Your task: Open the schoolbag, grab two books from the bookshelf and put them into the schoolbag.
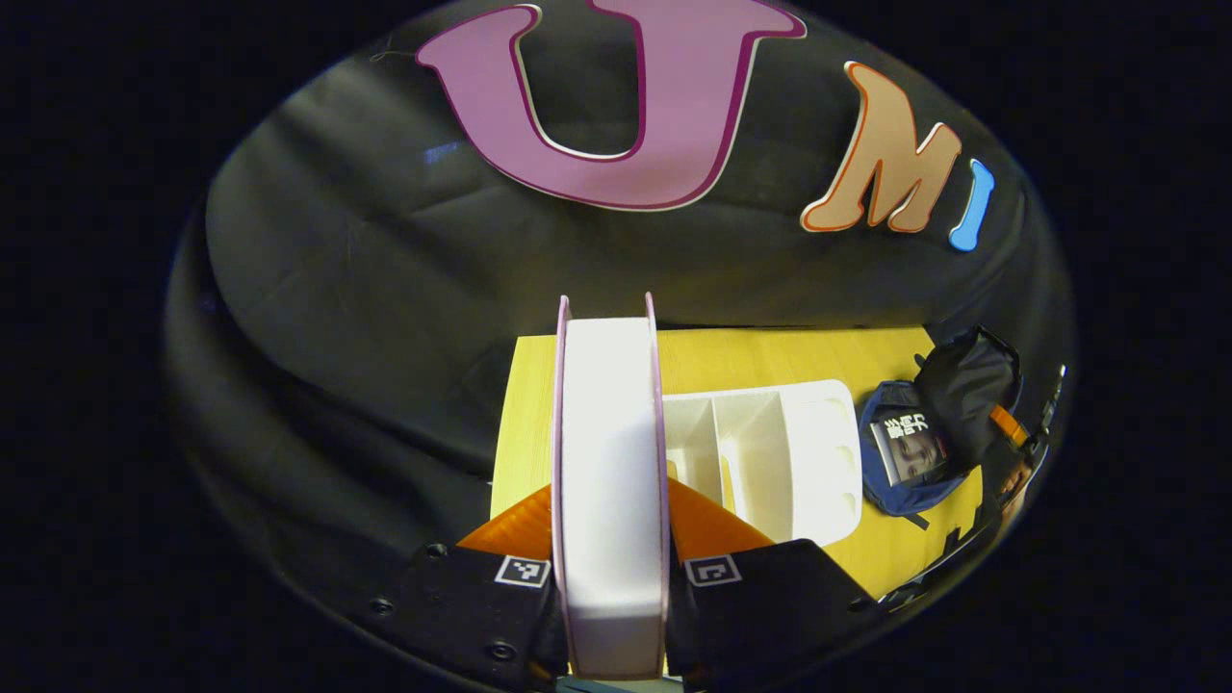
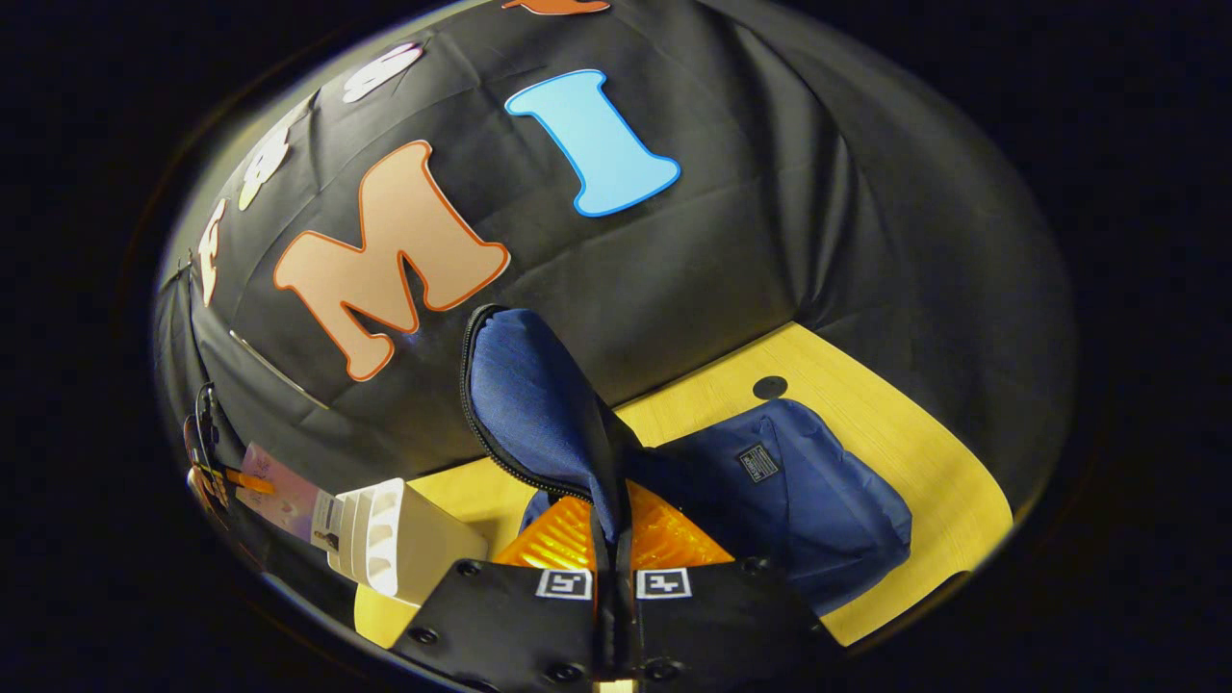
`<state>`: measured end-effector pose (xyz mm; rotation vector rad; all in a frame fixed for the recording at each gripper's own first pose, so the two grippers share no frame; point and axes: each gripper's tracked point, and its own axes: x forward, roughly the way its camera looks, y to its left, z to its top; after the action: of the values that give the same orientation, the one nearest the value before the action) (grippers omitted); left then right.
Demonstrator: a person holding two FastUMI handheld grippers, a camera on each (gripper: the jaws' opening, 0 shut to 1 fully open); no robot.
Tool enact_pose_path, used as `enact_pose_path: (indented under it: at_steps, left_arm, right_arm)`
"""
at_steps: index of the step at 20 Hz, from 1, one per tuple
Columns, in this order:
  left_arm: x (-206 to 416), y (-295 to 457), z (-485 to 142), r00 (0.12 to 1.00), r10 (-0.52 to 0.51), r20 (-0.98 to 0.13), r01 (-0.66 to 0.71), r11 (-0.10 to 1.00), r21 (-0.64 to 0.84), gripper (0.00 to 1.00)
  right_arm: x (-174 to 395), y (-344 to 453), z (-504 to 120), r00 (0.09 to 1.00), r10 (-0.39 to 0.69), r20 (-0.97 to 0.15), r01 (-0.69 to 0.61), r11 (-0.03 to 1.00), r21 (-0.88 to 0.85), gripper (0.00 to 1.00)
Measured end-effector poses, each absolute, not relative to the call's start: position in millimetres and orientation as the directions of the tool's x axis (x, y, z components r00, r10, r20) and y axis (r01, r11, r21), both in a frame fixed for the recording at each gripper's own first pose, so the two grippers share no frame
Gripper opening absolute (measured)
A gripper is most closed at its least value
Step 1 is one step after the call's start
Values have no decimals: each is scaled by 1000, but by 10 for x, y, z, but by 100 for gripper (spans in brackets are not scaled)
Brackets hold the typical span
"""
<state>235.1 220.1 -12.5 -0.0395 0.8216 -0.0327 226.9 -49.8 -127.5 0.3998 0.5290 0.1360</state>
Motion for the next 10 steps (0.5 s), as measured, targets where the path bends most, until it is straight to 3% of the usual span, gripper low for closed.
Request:
enact_pose_path:
  at_steps: [6, 10]
  left_arm:
    - [2338, 2105, 172, 736, -99, -670, 18, 992, -127, 36]
    - [2225, 1750, 492, 755, -259, -603, 62, 943, -328, 37]
  right_arm:
    - [2271, -515, -1265, 861, 222, -459, -19, 914, 406, 3]
    - [2292, -524, -1262, 862, 218, -457, -16, 914, 407, 3]
